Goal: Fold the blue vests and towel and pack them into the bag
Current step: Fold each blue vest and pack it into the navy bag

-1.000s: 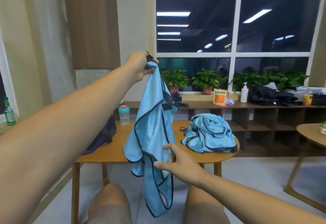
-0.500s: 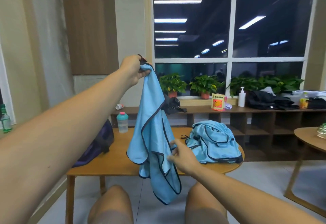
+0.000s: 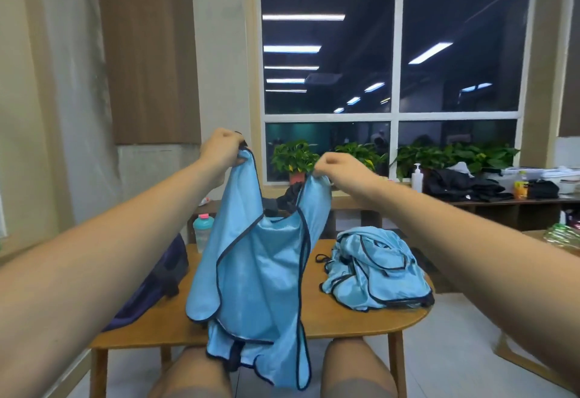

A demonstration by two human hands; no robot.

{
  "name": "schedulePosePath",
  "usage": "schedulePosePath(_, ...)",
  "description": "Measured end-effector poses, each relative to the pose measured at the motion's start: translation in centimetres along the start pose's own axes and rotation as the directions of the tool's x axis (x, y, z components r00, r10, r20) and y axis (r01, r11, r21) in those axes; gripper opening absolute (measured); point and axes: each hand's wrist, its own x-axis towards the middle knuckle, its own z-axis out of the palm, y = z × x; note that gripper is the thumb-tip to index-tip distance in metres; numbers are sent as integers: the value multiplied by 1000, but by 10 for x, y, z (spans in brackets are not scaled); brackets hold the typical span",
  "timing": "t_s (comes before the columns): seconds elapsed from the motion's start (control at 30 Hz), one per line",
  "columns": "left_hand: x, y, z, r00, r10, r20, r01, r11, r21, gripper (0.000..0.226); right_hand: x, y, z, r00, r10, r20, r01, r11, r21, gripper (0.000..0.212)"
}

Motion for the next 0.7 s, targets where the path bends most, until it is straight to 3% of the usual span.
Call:
schedulePosePath(0.03, -5, -3, 4, 1000, -7, 27, 6, 1000, 24, 10, 5, -11, -4, 1000, 9, 23, -10, 999, 35, 11)
schedulePosePath(0.13, -22, -9, 19, 980, -36, 196, 18, 996, 92, 44, 14, -39, -8, 998, 39, 58, -46, 991, 129, 7)
schedulePosePath(0.27, -69, 9, 37, 943, 64, 326, -101, 990, 97, 40, 21, -62, -5, 994, 109, 30, -113, 969, 219, 8)
schedulePosePath(0.37, -99, 23, 41, 920, 167, 354, -192, 981, 37, 54, 24, -68, -6, 988, 152, -18, -141, 948, 284, 10)
schedulePosePath(0.53, -103, 27, 27, 923, 239, 303, -270, 961, 64, 14, 17, -69, -14, 989, 136, -62, -107, 934, 340, 13)
schedulePosePath(0.63, -93, 34, 12, 916, 222, 334, -234, 972, -6, 20, 13, -59, -23, 998, 25, 57, -42, 941, 335, 16)
schedulePosePath(0.7, -86, 39, 7, 914, 223, 339, -237, 972, -2, 23, 7, -52, -23, 988, -27, 152, -22, 948, 317, 34)
